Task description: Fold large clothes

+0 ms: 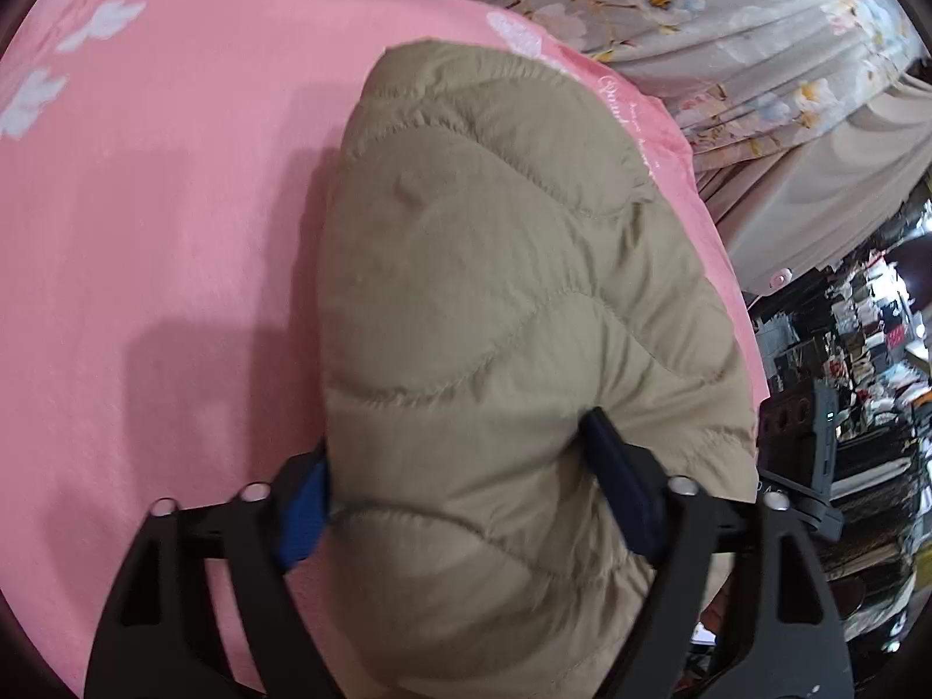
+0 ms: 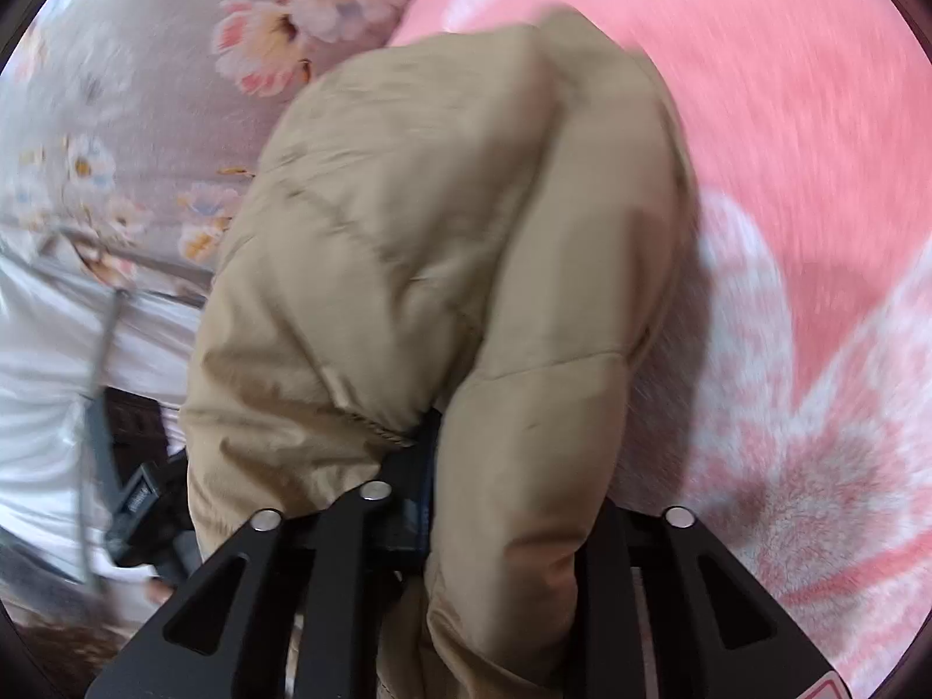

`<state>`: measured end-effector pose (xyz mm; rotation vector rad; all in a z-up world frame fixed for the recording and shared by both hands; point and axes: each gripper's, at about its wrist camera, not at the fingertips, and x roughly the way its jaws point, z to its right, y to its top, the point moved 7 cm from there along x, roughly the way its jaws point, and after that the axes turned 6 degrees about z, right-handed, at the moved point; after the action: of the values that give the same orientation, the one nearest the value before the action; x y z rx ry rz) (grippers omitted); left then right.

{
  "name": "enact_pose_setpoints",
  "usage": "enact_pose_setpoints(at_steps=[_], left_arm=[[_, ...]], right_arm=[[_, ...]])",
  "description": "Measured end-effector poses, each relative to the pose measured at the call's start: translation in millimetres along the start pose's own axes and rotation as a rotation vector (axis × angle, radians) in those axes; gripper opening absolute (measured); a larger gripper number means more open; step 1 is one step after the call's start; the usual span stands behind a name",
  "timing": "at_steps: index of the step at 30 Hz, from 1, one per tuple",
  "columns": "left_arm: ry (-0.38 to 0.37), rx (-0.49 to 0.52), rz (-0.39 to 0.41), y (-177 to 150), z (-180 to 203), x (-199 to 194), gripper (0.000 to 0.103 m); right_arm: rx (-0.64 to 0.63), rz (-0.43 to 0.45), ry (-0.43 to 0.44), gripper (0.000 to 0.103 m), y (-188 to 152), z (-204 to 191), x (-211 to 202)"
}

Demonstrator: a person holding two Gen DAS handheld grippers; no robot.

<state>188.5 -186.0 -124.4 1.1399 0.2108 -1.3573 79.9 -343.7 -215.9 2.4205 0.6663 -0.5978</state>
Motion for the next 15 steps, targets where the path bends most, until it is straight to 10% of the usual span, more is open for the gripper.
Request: enact_pose_setpoints(at_steps=[15], left_arm=[[0.107, 0.251, 0.377, 101.7, -20.5, -134.6, 0.053]], right_arm=[[-0.368, 0.276, 0.054, 0.015, 70.2, -202.8, -3.7]])
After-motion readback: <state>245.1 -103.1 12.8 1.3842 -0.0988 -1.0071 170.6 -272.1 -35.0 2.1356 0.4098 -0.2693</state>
